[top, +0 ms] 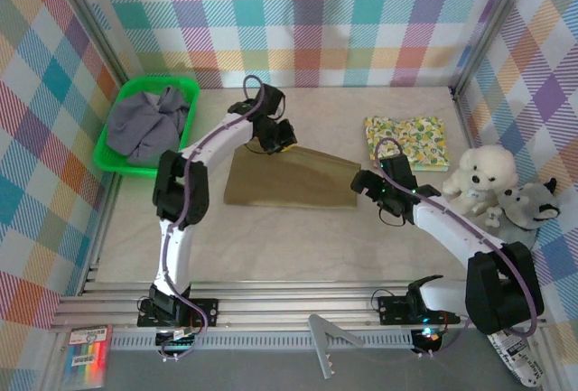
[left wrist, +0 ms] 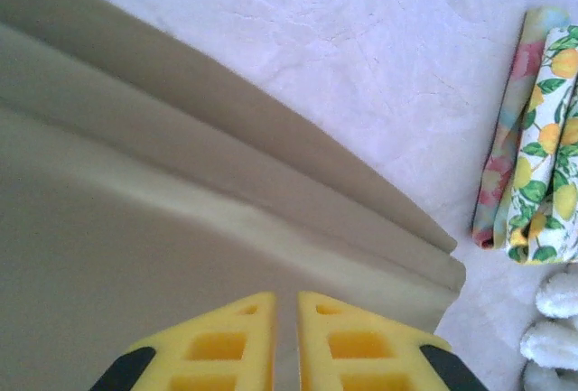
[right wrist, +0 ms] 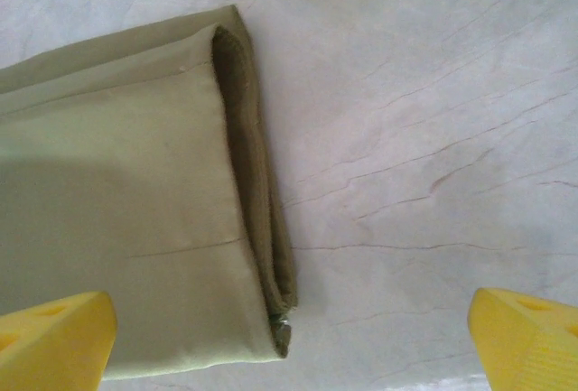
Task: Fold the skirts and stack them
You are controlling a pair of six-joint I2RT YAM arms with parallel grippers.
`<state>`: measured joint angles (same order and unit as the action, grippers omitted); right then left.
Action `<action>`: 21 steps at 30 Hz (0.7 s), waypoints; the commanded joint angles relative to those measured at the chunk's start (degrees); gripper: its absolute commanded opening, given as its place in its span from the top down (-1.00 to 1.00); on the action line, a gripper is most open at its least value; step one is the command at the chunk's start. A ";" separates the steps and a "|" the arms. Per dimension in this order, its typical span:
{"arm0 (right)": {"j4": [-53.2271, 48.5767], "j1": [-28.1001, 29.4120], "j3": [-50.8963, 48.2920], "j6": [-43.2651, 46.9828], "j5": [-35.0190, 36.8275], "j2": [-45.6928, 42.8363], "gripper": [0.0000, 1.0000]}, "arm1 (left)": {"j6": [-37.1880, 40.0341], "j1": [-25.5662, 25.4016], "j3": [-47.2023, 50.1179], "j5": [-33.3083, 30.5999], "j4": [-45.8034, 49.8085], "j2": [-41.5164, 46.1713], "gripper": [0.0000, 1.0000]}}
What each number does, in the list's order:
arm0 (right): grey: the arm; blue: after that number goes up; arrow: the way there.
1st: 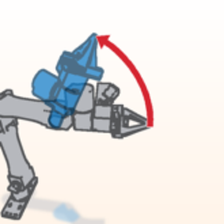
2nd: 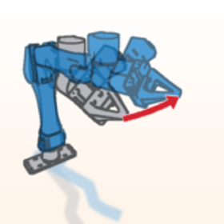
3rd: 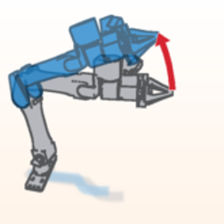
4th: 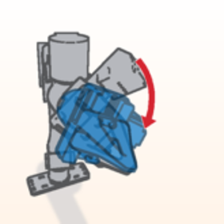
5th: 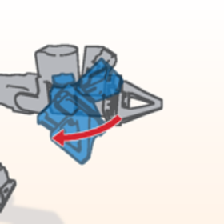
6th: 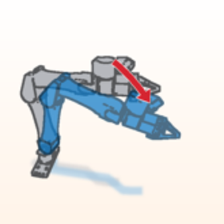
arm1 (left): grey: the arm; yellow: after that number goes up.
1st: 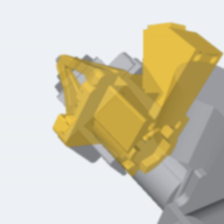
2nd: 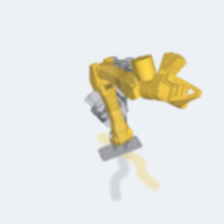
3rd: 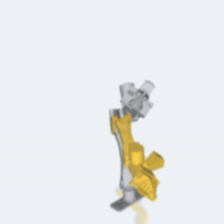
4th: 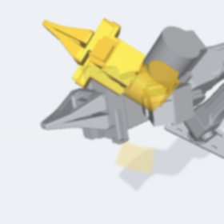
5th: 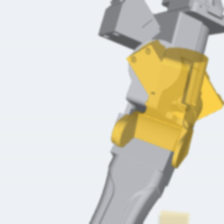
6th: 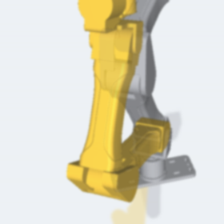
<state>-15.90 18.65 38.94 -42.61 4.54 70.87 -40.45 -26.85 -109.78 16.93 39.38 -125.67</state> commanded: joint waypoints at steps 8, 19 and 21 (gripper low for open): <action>7.96 0.07 -0.63 -10.28 -13.66 5.67 -0.92 | -0.94 -0.27 -16.26 1.63 6.07 -16.45 0.74; 18.68 0.92 -5.37 -24.58 -15.59 12.23 -0.66 | -2.36 -0.48 -16.86 -0.31 6.99 -22.07 0.76; 19.62 0.95 -5.52 -24.80 -14.68 12.43 -0.62 | -2.35 -0.41 -15.12 -0.82 6.64 -21.16 0.75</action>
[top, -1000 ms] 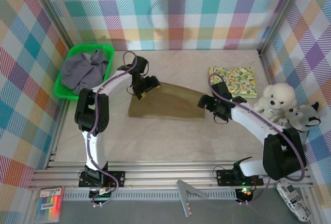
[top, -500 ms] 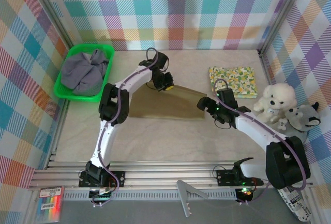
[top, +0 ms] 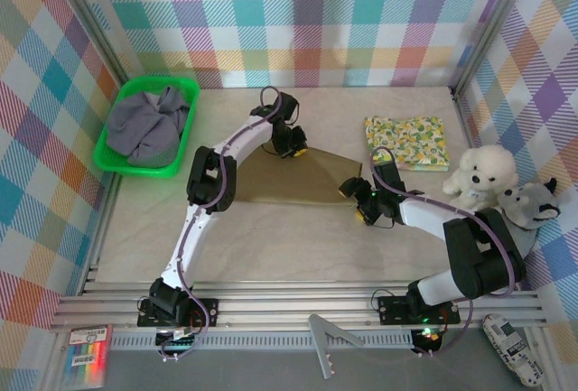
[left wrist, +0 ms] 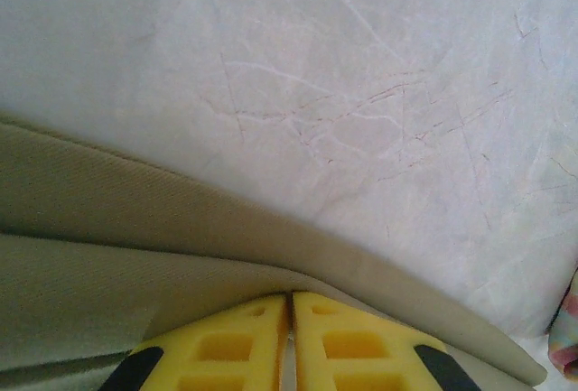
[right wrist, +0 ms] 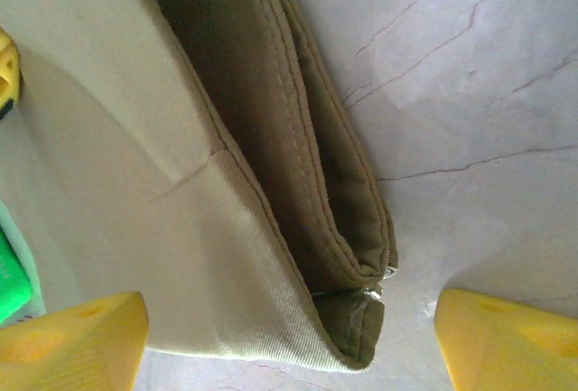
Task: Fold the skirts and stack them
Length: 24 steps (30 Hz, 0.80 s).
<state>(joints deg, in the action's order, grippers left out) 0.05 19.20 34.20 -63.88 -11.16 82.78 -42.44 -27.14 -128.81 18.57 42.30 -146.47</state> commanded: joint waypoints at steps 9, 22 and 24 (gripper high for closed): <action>8.54 0.81 -0.82 -5.39 3.57 -0.27 -0.48 | -0.32 -0.15 4.89 -2.05 3.22 -0.13 0.75; 11.95 2.92 -2.04 -7.34 4.94 5.37 -0.42 | 0.06 0.31 5.14 -0.96 3.18 -0.50 0.74; 13.79 2.86 -1.96 -6.80 4.81 6.13 -0.18 | 0.07 0.51 5.47 -0.80 3.14 -0.48 0.74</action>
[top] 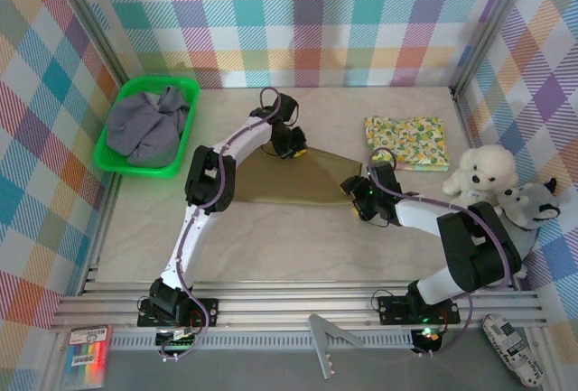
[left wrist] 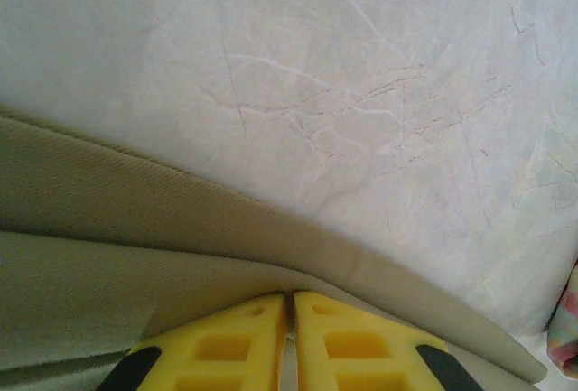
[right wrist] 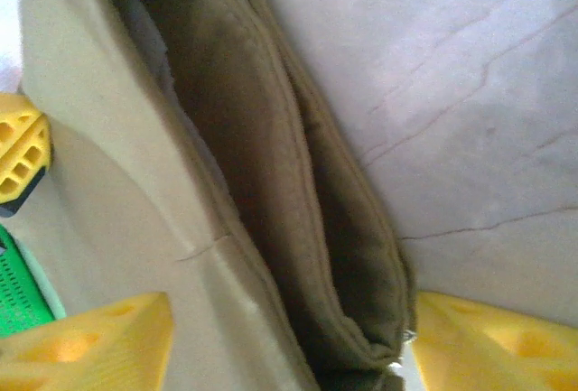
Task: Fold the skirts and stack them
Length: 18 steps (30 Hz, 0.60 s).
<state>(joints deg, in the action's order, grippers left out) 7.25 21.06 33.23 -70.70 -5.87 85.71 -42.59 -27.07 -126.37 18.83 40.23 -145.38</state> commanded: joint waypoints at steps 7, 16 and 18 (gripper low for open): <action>6.77 0.91 -2.51 3.63 -0.77 2.08 0.75 | -5.75 1.96 15.31 -3.48 -3.14 4.53 0.71; -0.91 -2.90 4.51 21.91 -13.15 3.32 1.00 | -10.57 2.92 24.81 -4.62 -11.51 10.24 0.64; -4.70 -3.24 7.00 24.10 -13.52 4.42 1.00 | -10.35 3.17 23.65 -3.63 -11.84 10.71 0.58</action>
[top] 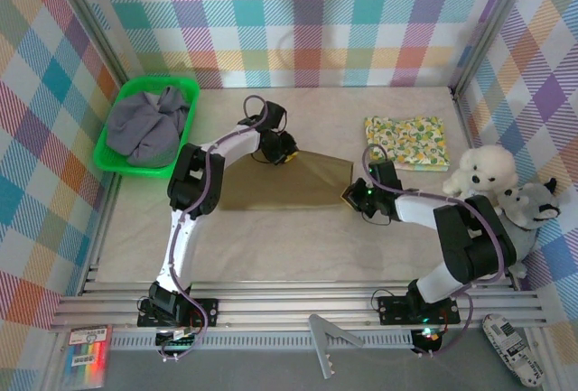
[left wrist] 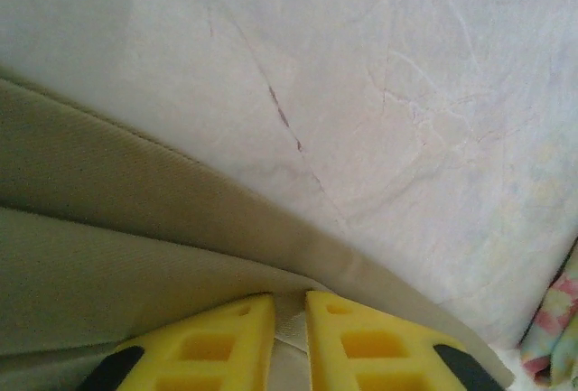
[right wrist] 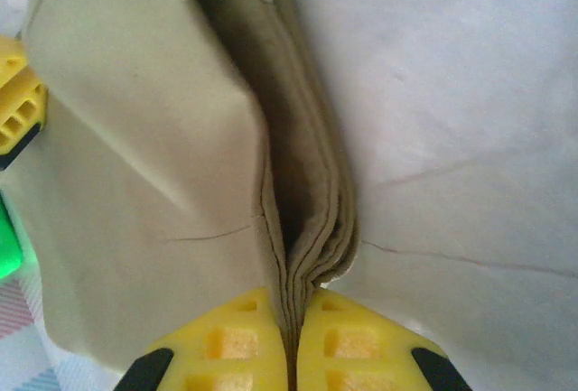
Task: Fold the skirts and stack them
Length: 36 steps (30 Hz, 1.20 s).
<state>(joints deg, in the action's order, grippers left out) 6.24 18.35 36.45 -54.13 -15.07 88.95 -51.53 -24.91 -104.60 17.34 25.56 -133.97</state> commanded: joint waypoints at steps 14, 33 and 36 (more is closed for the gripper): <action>-15.87 -1.12 10.88 11.71 1.30 3.61 1.00 | 9.80 7.34 9.63 -3.25 7.83 16.77 -0.66; -19.88 -2.35 14.58 14.72 3.26 4.50 1.00 | 26.14 16.66 35.44 -5.40 11.98 31.33 -0.84; -19.86 -2.39 14.94 14.40 2.86 5.12 1.00 | 27.93 17.41 36.52 -2.49 10.78 30.59 -0.55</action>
<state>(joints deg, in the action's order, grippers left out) -12.23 16.29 49.76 -40.60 -12.03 92.79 -27.27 -8.21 -69.34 11.70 37.21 -104.86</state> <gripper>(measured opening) 0.067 0.798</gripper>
